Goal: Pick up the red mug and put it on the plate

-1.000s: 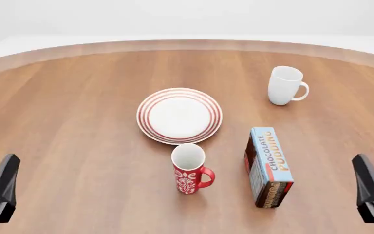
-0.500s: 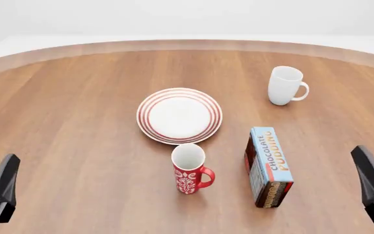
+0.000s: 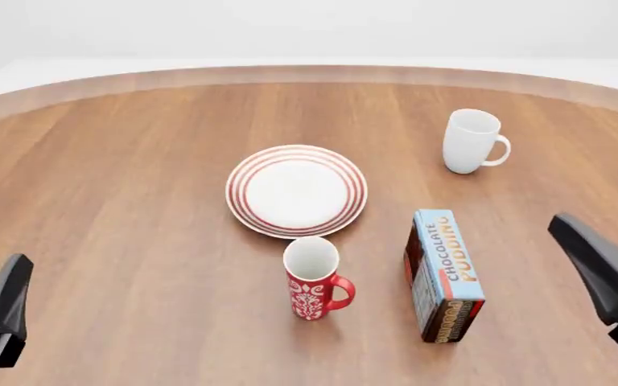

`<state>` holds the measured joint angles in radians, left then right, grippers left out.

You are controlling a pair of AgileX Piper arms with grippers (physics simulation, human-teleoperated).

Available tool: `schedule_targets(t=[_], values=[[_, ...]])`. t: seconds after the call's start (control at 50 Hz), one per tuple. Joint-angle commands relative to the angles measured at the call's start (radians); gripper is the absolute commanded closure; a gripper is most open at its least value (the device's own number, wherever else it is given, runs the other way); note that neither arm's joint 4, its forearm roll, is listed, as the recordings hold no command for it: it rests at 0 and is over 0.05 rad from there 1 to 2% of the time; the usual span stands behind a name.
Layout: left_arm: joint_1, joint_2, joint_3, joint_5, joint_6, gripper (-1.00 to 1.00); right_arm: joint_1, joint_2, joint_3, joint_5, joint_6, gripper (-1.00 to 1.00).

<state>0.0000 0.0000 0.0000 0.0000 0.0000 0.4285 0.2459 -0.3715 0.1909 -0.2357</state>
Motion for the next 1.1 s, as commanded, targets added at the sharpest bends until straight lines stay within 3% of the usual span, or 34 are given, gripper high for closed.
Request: schedule_targets(t=[0.02, 0.18, 0.44, 0.82, 1.1], values=[[0.0, 0.0, 0.0, 0.0, 0.0, -1.0, 0.077, 0.141, -0.136, 0.082, -0.039, -1.0], [0.0, 0.0, 0.0, 0.0, 0.0, -1.0, 0.13, 0.235, -0.208, 0.151, -0.115, -1.0], [0.0, 0.0, 0.0, 0.0, 0.0, -1.0, 0.185, 0.356, -0.298, 0.237, -0.175, -1.0], [0.0, 0.0, 0.0, 0.0, 0.0, -1.0, 0.196, 0.525, -0.416, 0.343, -0.208, -1.0], [0.0, 0.0, 0.0, 0.0, 0.0, -1.0, 0.238, 0.612, -0.436, 0.367, -0.162, -1.0]])
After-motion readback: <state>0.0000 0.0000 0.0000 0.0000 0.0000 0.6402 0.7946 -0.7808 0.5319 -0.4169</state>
